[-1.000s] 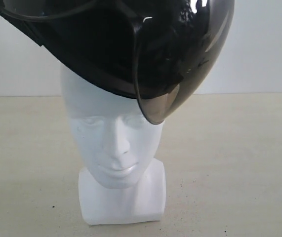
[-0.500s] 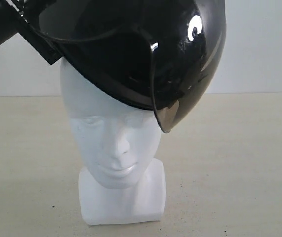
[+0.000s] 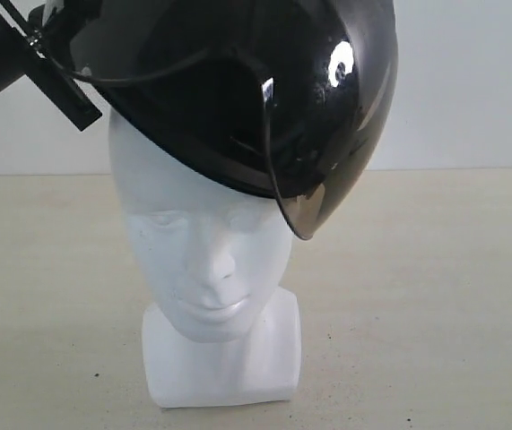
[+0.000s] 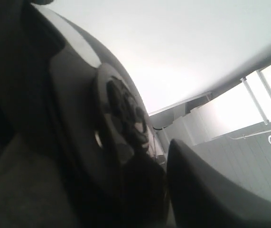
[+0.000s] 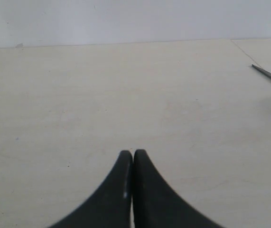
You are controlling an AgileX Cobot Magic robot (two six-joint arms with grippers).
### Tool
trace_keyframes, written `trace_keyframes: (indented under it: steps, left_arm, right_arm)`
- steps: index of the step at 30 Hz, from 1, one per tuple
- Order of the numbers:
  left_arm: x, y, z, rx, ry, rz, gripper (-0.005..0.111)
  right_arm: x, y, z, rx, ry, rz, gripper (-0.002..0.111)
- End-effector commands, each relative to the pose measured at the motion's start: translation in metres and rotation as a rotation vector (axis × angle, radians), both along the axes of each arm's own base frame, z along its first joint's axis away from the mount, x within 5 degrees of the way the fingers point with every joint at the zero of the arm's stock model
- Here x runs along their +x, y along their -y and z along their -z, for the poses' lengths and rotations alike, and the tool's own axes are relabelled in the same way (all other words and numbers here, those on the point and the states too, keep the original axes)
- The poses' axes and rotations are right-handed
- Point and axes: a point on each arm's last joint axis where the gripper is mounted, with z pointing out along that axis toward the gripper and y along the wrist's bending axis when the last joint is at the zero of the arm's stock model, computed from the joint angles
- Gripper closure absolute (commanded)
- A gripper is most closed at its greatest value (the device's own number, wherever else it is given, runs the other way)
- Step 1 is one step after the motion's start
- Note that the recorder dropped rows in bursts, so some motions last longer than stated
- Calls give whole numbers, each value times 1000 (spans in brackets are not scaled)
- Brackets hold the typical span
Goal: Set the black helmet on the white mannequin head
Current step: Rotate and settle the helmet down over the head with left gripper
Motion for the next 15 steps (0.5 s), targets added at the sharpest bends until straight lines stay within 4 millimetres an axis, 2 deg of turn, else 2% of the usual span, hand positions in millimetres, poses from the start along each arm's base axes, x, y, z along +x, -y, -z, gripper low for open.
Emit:
trace_keyframes:
  steps: [1,10,15]
  left_arm:
    - [5,-12,7,60,20,-121,102]
    - [0,-13,22,87,-13,-121,102]
    - [0,-13,22,96,-7,-122,102]
  right_arm:
    - [0,0,-1,-7,16,0,108]
    - [0,0,-1,-7,16,0,108]
    - [0,0,-1,-7,16,0,108]
